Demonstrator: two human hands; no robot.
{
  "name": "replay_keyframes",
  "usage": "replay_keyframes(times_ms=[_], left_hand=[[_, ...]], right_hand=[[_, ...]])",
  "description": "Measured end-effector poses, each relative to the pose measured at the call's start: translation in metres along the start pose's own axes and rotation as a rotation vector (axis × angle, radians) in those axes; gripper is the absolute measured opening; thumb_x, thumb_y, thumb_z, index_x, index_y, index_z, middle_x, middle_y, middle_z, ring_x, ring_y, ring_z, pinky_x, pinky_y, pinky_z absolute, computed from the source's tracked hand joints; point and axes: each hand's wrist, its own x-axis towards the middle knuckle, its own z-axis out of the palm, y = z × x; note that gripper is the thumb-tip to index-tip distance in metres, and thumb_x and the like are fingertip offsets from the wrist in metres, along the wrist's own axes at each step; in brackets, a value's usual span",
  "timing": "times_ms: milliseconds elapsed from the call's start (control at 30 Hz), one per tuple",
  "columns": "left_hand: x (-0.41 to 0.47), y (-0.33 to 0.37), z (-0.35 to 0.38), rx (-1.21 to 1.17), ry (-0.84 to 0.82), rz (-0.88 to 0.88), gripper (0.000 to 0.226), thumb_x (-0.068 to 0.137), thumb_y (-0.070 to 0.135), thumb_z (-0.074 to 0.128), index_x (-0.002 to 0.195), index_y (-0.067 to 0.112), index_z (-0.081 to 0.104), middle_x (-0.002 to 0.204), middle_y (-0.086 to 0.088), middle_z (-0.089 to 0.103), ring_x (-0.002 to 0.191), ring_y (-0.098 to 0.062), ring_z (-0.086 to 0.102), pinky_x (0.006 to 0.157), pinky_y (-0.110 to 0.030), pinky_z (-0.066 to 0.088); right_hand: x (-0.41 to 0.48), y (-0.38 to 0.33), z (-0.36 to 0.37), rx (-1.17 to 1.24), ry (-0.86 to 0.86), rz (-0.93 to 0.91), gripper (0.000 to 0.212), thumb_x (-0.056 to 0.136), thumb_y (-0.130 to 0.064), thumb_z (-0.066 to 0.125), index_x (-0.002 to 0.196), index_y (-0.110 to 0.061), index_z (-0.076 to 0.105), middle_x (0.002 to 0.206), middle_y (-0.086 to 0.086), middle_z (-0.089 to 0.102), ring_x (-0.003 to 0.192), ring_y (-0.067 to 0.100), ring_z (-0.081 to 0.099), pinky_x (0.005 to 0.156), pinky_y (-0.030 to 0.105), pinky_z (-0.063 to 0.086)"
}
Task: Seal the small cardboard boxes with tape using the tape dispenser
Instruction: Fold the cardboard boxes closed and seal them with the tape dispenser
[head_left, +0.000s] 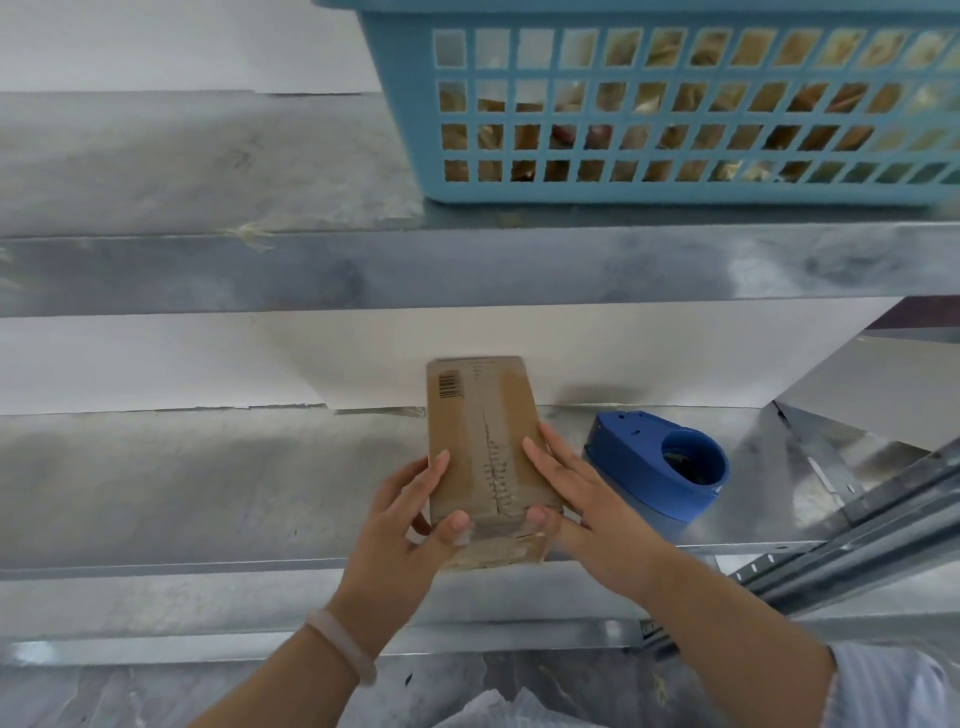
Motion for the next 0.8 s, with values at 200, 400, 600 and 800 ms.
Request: replay_keyframes(times_ms=[200, 400, 600, 800], left_hand=[[-0.003, 0.004, 0.005, -0.037, 0.02, -0.008, 0.052, 0.085, 0.033, 0.061, 0.13, 0.047, 0.04, 0.133, 0.018, 0.039, 0.097, -0.003, 0.051, 0.072, -0.006, 0.047], [0.001, 0.01, -0.004, 0.154, 0.131, -0.007, 0.054, 0.081, 0.054, 0.05, 0.134, 0.046, 0.041, 0.131, 0.016, 0.039, 0.108, -0.008, 0.051, 0.083, -0.015, 0.046], [0.01, 0.024, -0.006, 0.2, 0.199, 0.088, 0.051, 0.089, 0.055, 0.042, 0.134, 0.034, 0.05, 0.132, 0.013, 0.042, 0.12, -0.02, 0.049, 0.101, -0.044, 0.045], [0.009, 0.031, -0.002, 0.19, 0.195, 0.133, 0.045, 0.09, 0.055, 0.039, 0.129, 0.038, 0.051, 0.128, 0.015, 0.045, 0.117, -0.017, 0.05, 0.098, -0.038, 0.044]], right_hand=[[-0.016, 0.0, -0.027, -0.177, 0.187, 0.041, 0.062, 0.095, -0.049, 0.049, 0.148, -0.049, 0.016, 0.151, -0.038, 0.009, 0.137, -0.014, 0.011, 0.113, 0.019, 0.014], [-0.022, 0.059, -0.105, -0.052, 0.714, 0.535, 0.049, 0.101, -0.03, 0.04, 0.149, -0.029, 0.03, 0.155, -0.001, 0.029, 0.138, 0.021, 0.034, 0.109, 0.039, 0.032], [-0.033, 0.091, -0.096, -0.302, 0.556, 0.48, 0.046, 0.094, -0.042, 0.055, 0.137, -0.026, 0.05, 0.144, -0.003, 0.045, 0.129, 0.019, 0.043, 0.107, 0.036, 0.036], [-0.025, 0.083, -0.074, -0.815, 0.273, 0.385, 0.057, 0.086, -0.057, 0.057, 0.133, -0.027, 0.044, 0.116, -0.005, 0.065, 0.101, 0.018, 0.063, 0.09, 0.03, 0.047]])
